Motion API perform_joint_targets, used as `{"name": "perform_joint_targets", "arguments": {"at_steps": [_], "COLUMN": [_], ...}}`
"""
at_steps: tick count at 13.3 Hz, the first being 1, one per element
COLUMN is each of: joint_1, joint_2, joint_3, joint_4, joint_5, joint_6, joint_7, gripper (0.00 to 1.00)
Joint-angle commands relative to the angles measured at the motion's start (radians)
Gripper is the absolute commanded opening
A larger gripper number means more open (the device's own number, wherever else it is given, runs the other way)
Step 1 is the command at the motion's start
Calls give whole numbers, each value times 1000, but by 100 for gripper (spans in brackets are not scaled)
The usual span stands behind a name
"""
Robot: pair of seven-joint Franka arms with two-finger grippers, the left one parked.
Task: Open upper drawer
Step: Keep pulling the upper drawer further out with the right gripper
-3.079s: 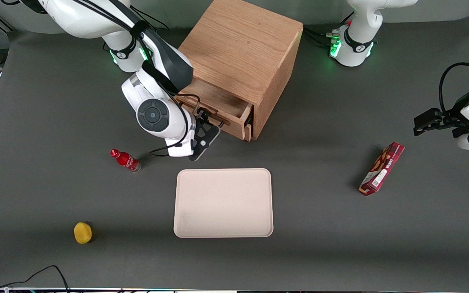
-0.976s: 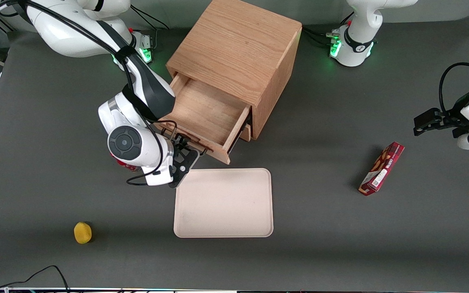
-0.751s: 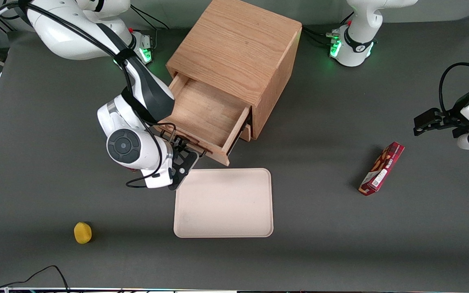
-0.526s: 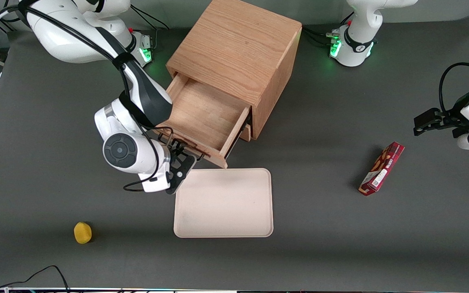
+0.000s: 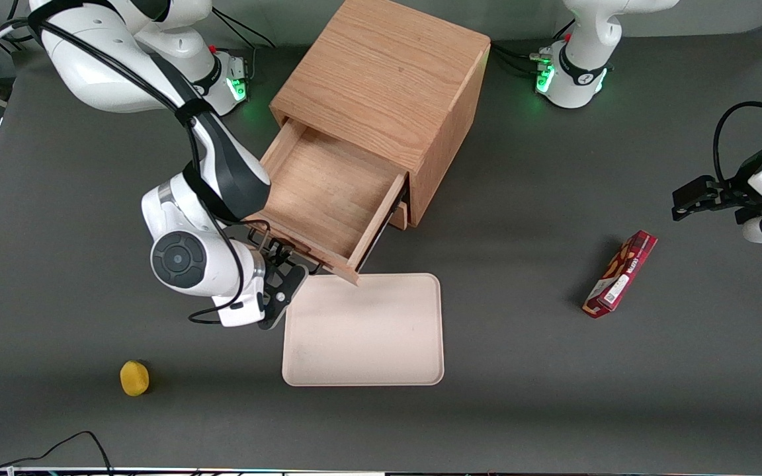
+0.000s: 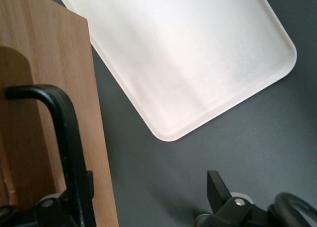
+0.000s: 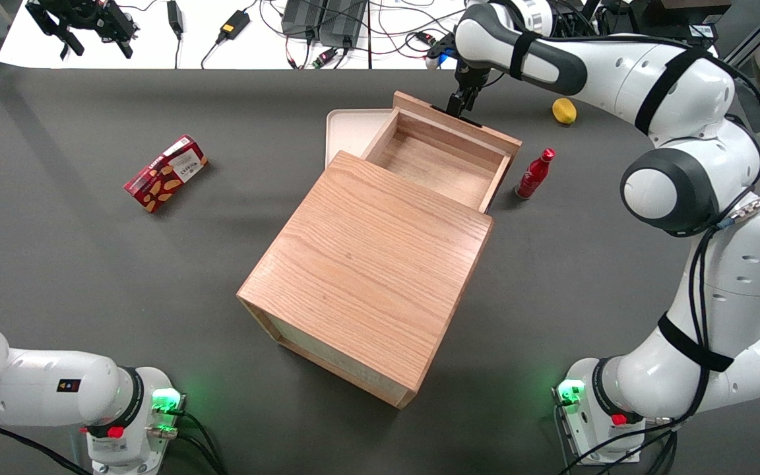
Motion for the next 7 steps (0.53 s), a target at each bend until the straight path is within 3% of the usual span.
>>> {"name": "perform_joint_targets", "arguments": {"at_steps": [1,7], "joint_1": [22,24], "joint_2": [78,112], "joint_3": [-32,-67], "joint_4": [43,82], "joint_5": [-63,-63], "joint_6": [13,20], "joint_7": [-59,-99], "gripper": [100,100]}}
